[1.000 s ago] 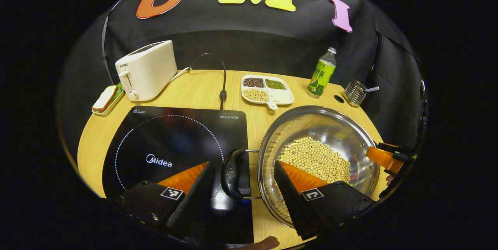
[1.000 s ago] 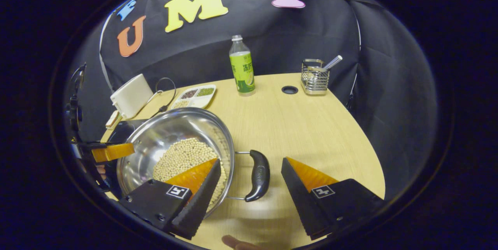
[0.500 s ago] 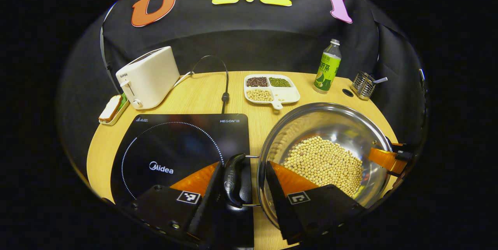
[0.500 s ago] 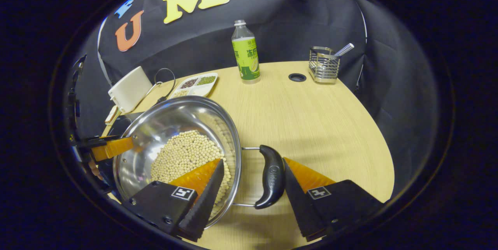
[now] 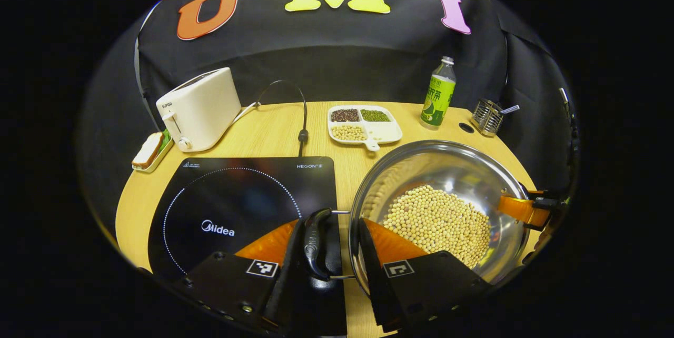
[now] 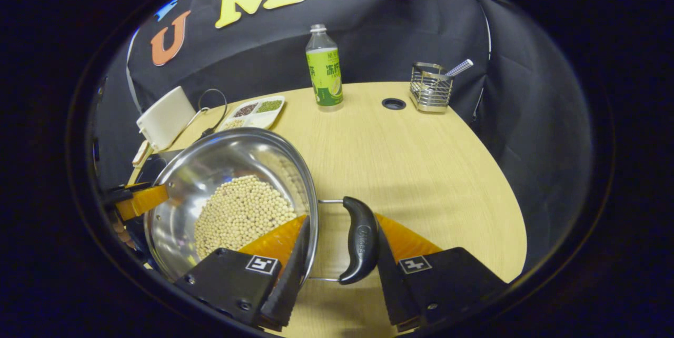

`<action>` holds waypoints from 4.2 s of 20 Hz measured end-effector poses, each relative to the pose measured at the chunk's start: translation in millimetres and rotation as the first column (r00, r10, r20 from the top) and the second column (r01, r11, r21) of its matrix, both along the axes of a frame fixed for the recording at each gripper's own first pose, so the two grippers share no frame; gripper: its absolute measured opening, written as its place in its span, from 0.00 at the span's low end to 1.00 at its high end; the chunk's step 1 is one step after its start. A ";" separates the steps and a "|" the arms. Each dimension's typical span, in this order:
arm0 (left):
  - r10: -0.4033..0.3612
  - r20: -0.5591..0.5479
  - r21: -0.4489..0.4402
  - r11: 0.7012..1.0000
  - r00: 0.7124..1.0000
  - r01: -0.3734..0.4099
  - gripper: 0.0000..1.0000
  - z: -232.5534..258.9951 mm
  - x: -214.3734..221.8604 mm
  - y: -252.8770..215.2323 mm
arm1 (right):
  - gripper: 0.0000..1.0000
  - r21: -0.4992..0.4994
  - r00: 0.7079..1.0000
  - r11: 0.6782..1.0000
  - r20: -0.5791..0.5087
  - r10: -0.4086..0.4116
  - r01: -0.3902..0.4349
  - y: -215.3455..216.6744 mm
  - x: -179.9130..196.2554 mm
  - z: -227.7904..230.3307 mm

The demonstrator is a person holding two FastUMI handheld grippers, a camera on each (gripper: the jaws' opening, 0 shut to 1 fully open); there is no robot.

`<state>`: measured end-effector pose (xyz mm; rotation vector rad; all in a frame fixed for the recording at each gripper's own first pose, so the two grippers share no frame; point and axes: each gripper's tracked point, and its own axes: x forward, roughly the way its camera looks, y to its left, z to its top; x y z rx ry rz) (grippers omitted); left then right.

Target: First push the handle of the pot to place it horizontally, then grasp the pot with both hands and set it on the induction cooktop.

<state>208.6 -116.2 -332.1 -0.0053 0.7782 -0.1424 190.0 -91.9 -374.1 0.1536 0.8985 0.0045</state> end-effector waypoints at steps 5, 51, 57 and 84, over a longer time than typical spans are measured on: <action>0.002 0.014 -0.029 1.000 1.000 -0.002 0.54 3.9 -8.0 -3.2 | 0.65 0.029 0.999 0.999 0.026 -0.021 0.021 -3.2 -2.4 2.8; 0.259 0.139 0.001 0.965 0.956 -0.262 0.53 102.5 -27.7 261.7 | 0.62 0.070 0.978 0.979 0.103 0.182 -0.190 274.0 38.9 112.1; 0.278 0.081 0.013 0.960 0.957 -0.280 0.53 62.7 -13.6 275.7 | 0.62 0.067 0.981 0.980 0.054 0.184 -0.188 288.1 47.3 74.6; 0.240 0.164 0.089 0.962 0.957 -0.256 0.83 36.0 1.9 281.2 | 0.72 0.103 0.973 0.982 0.188 0.137 -0.158 285.7 56.6 61.9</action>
